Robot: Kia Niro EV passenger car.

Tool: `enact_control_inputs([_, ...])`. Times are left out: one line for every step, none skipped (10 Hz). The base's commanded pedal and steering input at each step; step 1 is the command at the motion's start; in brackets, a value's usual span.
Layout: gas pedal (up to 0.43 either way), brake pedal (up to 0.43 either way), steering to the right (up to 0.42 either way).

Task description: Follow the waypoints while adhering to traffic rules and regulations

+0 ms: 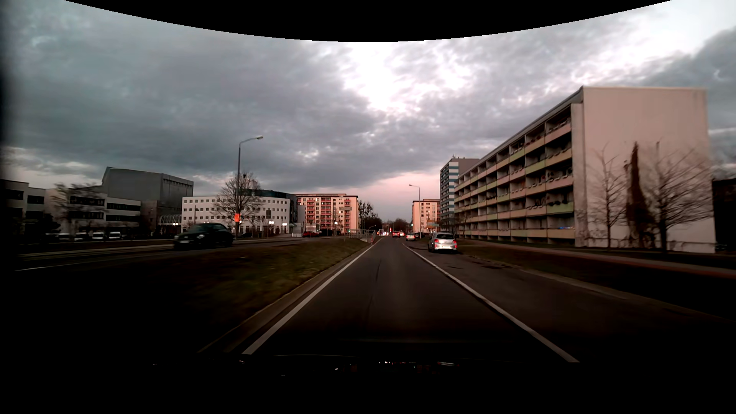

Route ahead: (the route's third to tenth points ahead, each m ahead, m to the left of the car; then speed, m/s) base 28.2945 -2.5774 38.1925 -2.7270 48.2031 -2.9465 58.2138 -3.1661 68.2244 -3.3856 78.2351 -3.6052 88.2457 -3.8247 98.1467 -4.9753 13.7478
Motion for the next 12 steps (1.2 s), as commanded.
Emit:
enact_control_inputs([0.039,0.000,0.002])
enact_control_inputs([0.039,0.000,0.002])
enact_control_inputs([0.039,0.000,0.002])
enact_control_inputs([0.039,0.000,0.002])
enact_control_inputs([0.039,0.000,0.002])
enact_control_inputs([0.039,0.000,0.002])
enact_control_inputs([0.039,0.000,0.002])
enact_control_inputs([0.039,0.000,0.002])
enact_control_inputs([0.039,0.000,0.002])
enact_control_inputs([0.047,0.000,0.002])
enact_control_inputs([0.047,0.000,0.002])
enact_control_inputs([0.047,0.000,0.002])
